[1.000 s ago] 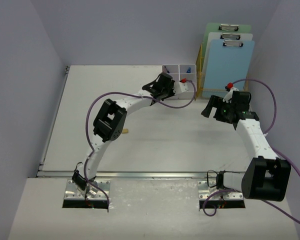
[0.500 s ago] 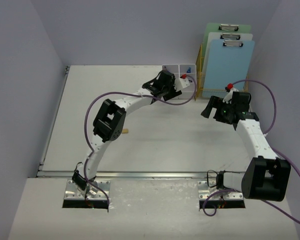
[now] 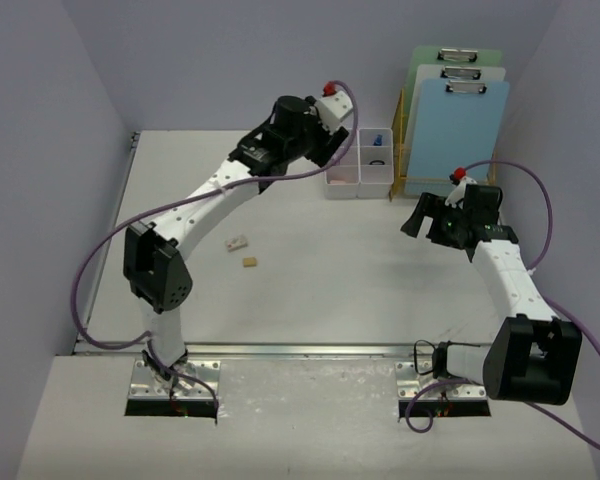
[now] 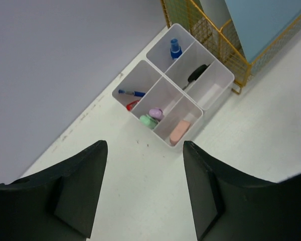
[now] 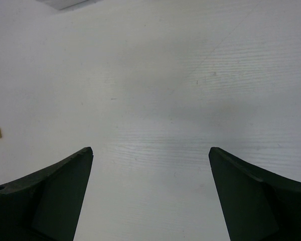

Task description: Organize the desk

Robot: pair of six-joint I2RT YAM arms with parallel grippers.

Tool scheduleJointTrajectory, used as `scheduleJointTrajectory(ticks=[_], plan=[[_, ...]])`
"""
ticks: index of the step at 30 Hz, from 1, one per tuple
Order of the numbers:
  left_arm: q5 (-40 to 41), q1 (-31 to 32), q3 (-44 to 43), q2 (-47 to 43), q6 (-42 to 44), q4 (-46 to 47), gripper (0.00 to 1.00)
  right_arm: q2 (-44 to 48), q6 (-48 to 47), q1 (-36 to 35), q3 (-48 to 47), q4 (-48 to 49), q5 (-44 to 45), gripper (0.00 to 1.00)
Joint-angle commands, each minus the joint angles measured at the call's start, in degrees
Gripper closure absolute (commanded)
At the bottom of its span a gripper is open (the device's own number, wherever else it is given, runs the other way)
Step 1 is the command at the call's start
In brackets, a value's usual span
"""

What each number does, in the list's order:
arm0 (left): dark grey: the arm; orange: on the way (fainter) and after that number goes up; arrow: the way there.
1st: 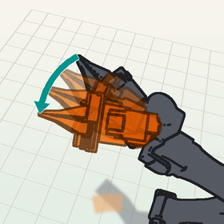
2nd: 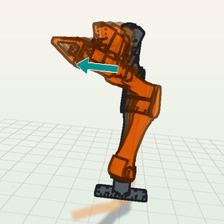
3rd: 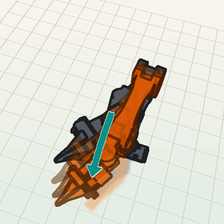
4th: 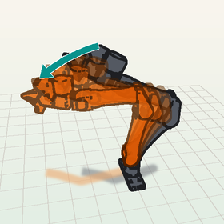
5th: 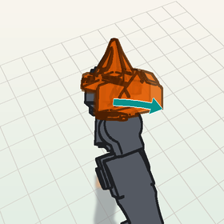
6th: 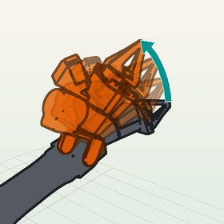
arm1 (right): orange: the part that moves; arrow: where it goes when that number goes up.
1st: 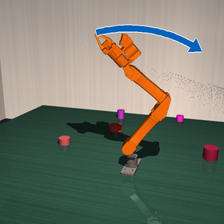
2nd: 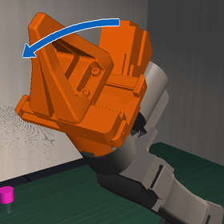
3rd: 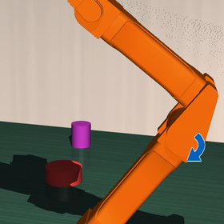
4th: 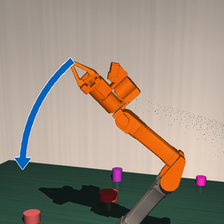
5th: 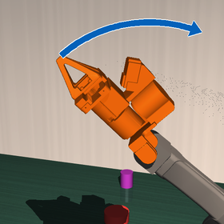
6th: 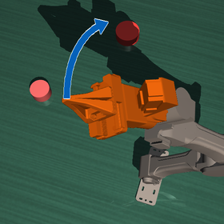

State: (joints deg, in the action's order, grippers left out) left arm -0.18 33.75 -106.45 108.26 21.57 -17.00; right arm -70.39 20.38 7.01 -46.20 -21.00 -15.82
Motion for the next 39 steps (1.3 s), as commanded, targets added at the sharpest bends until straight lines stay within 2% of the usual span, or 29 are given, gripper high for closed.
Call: scheduleJointTrajectory(ticks=[1, 4, 8, 12, 22, 27, 39], plan=[[-14.4, -10.5, 9.0, -4.5, -9.0, -17.7, 0.45, 2.4, -2.7, 0.3, 1.2, 2.1, -2.7, 0.01], [-19.3, -16.9, 23.1, -8.8, -4.6, -21.5, 0.47, 2.7, -5.9, 0.3, 2.0, 1.6, -5.3, 0.01], [-11.4, -17.7, 38.5, -14.8, 2.1, -20.2, 0.47, 1.5, -8.3, 0.3, 1.5, -0.9, -6.2, 0.01], [-6.4, -17.7, 45.7, -15.9, 5.7, -17.6, 0.45, 0.7, -8.8, 0.3, 1.4, -2.1, -5.7, 0.01], [-5.7, -18.5, 46.4, -10.6, 6.5, -13.8, 0.48, 0.9, -8.7, 0.3, 0.7, -4.0, -5.6, 0.01], [-4.6, -18.9, 44.7, -10.6, 9.1, -13.0, 0.48, 0.6, -8.6, 0.3, 0.5, -4.1, -5.7, 0.01], [-6.1, -20.0, 38.2, -2.0, 12.2, -14.1, 0.46, -0.2, -8.6, 0.3, -0.1, -4.6, -6.5, 0.01]])
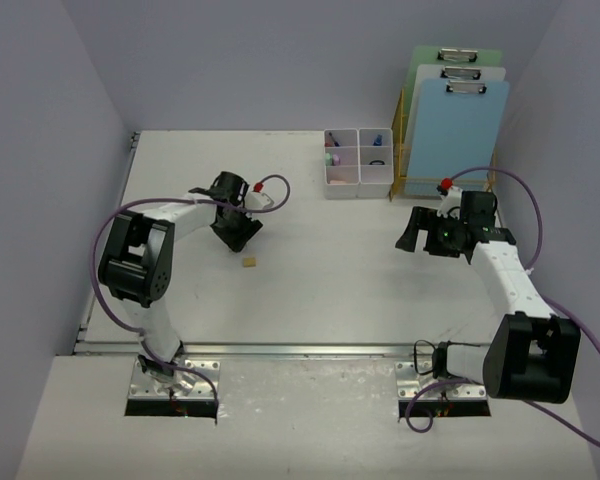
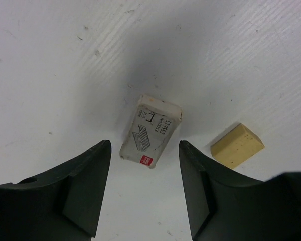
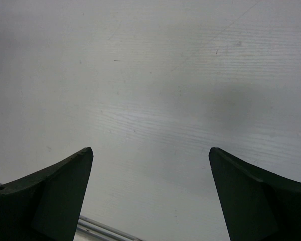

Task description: Organize the desk

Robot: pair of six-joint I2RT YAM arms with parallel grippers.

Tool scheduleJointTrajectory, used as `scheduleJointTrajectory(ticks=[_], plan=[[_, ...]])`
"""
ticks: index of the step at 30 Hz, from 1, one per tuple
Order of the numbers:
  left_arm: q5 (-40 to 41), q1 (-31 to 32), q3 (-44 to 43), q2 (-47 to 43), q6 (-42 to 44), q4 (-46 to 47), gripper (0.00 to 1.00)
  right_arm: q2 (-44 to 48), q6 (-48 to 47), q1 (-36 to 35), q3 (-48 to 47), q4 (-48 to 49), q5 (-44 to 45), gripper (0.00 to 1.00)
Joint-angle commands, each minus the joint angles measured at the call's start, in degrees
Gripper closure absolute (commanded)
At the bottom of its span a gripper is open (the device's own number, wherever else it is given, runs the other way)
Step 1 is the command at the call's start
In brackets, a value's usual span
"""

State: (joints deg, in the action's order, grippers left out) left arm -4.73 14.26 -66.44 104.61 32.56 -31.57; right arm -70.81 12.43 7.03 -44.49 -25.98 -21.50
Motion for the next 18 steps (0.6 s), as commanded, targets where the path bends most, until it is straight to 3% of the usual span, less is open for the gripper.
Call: scheduleJointTrajectory(ticks=[1, 7, 13, 17, 18], plan=[[-1.9, -0.5, -1.9, 2.2, 1.0, 0.5, 0.46, 0.2, -0.8, 0.3, -1.9, 0.4, -0.8, 0.01], [-4.2, -0.5, -1.6, 2.5, 0.4, 0.8, 0.54, -0.5, -1.0, 0.3, -2.1, 0.4, -0.9, 0.01], [-6.4, 0.1, -6.1, -0.6, -1.6, 0.3, 0.79, -1.4, -0.1, 0.3, -2.7, 0.5, -1.5, 0.01], [-1.5, 3.3, -10.1, -3.4, -7.5, 5.4, 1.0, -2.1, 0.7, 0.3, -3.4, 0.5, -2.1, 0.01], [0.0, 4.5, -10.8, -3.9, -8.7, 7.1, 1.0, -2.3, 0.9, 0.3, -3.6, 0.5, -2.2, 0.01]])
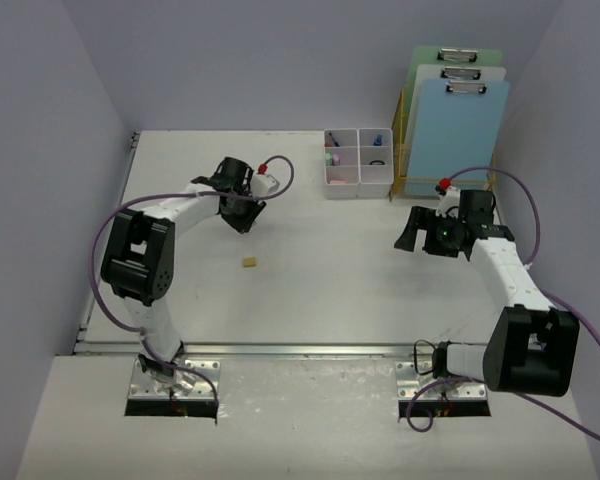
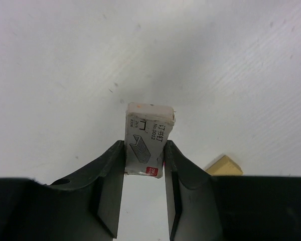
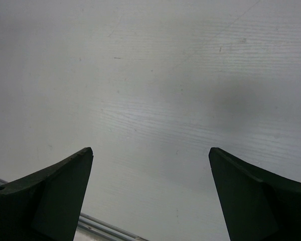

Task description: Organize the desk

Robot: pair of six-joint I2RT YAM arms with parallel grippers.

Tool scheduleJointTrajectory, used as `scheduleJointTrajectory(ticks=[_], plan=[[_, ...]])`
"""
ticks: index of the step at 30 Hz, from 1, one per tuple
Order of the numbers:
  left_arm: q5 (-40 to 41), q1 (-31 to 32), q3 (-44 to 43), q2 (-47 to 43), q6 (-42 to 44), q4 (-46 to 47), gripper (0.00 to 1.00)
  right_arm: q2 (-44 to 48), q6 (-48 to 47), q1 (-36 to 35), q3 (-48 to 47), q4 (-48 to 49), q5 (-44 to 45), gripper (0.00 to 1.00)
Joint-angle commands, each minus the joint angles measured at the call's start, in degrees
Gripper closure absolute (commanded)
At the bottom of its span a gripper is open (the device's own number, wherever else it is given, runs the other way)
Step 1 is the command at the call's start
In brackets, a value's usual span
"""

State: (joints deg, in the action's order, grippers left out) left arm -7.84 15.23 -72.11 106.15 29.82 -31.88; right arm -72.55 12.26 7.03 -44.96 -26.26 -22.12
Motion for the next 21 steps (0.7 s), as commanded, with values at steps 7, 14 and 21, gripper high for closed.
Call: scheduleJointTrajectory(ticks=[7, 14, 21], plan=[[23.4, 16.2, -9.1, -4.3, -22.2, 22.8, 1.0, -1.0, 2.0, 0.3, -3.9, 0.5, -1.4, 0.01], [25.3, 19.1, -30.3, 11.4, -39.8, 17.2, 1.0, -1.0, 2.1, 0.3, -3.6, 0.1, -1.3, 0.01], [27.9, 21.7, -38.6, 20.9, -40.8, 21.5, 1.0, -0.4, 1.4, 0.3, -3.0, 0.6, -0.9, 0.01]])
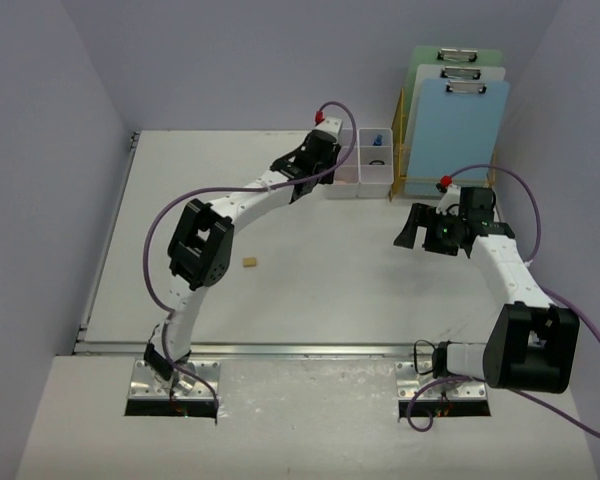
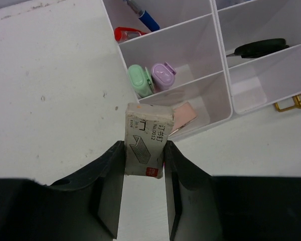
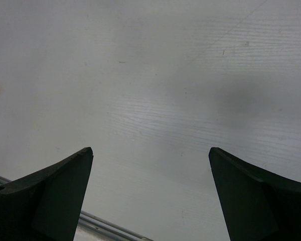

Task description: Organize the desk

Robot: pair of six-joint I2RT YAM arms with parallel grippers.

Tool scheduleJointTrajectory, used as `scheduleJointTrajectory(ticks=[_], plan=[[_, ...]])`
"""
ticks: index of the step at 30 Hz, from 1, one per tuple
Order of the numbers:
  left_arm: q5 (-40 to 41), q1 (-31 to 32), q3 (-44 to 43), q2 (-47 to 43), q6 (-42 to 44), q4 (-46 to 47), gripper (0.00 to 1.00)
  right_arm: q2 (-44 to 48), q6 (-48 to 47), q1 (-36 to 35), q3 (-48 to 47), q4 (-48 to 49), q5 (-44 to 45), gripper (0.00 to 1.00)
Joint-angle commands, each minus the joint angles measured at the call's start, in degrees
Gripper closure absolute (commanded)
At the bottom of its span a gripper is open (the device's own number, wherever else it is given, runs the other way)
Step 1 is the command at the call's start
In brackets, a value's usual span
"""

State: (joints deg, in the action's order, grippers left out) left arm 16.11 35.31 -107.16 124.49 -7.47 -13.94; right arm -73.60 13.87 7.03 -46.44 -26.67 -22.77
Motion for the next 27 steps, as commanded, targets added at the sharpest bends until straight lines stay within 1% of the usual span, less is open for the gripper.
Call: scheduleJointTrajectory(ticks=[1, 5, 10, 14, 17, 18, 22, 27], plan=[[5.0, 1.9, -3.6, 3.4, -3.2, 4.6, 1.0, 0.6, -0.2, 0.3, -1.5, 1.0, -0.4, 0.01], [8.5, 2.2, -2.7, 5.0, -2.9, 8.2, 0.97, 0.2, 0.4, 0.3, -1.6, 1.0, -0.9, 0.01], [8.9, 2.5, -0.7, 5.1, -2.3, 12.8, 0.92, 0.0, 0.4, 0.3, -1.5, 1.4, -1.1, 0.01], [8.6, 3.2, -0.4, 5.5, -1.0, 16.0, 0.92, 0.0, 0.4, 0.3, -1.3, 1.4, -1.0, 0.01], [9.7, 4.6, 0.3, 5.8, 3.7, 18.7, 0.92, 0.1, 0.0, 0.3, -1.3, 1.4, -0.7, 0.01], [11.1, 5.0, 1.2, 5.7, 5.1, 21.0, 0.92, 0.1, 0.0, 0.3, -1.3, 1.4, -0.6, 0.01], [14.1, 7.0, 3.7, 5.5, 13.9, 26.7, 0.92, 0.0, -0.1, 0.3, -1.3, 1.4, -0.7, 0.01], [16.6, 7.7, 3.2, 6.7, 17.0, 28.6, 0.87, -0.1, 0.0, 0.3, -1.3, 1.5, -0.9, 0.01]])
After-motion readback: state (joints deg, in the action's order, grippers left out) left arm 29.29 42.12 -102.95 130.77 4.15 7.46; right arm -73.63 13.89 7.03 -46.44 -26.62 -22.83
